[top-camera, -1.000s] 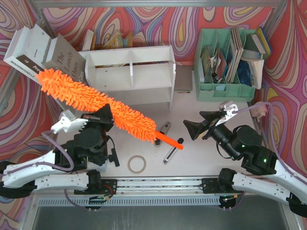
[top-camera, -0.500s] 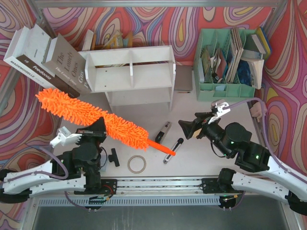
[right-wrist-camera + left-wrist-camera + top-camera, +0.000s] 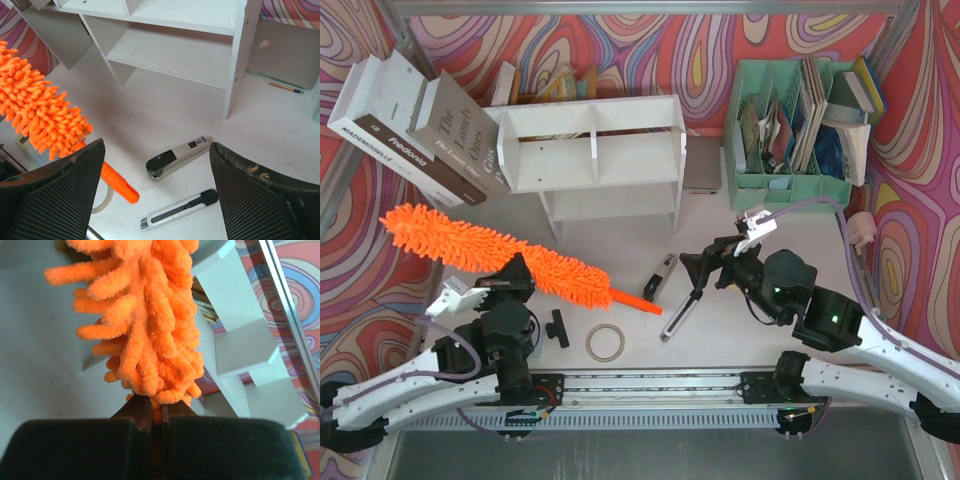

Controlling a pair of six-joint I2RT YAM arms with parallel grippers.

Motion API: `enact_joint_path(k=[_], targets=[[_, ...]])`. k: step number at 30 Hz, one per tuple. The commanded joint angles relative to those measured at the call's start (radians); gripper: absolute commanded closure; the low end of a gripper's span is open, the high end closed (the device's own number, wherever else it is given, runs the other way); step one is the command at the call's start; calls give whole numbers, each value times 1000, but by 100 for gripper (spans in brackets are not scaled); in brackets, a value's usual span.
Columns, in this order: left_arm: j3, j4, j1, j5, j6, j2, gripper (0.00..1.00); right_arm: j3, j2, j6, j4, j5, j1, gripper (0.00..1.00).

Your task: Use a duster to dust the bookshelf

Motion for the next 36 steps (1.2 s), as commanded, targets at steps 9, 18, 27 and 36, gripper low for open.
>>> enact_joint_path(k=[9, 18, 27, 36], targets=[[-16, -212, 534, 449, -368, 93, 100, 1, 69, 26, 35, -27, -3, 23], [-131, -160, 751, 679, -357, 37, 100, -23, 78, 41, 55, -27, -2, 23], [-195, -54, 1006, 952, -289, 84, 100, -29, 89, 62, 53, -39, -1, 23], [-226, 20, 1111, 1108, -232, 186, 83, -30, 80, 78, 43, -29, -1, 23]])
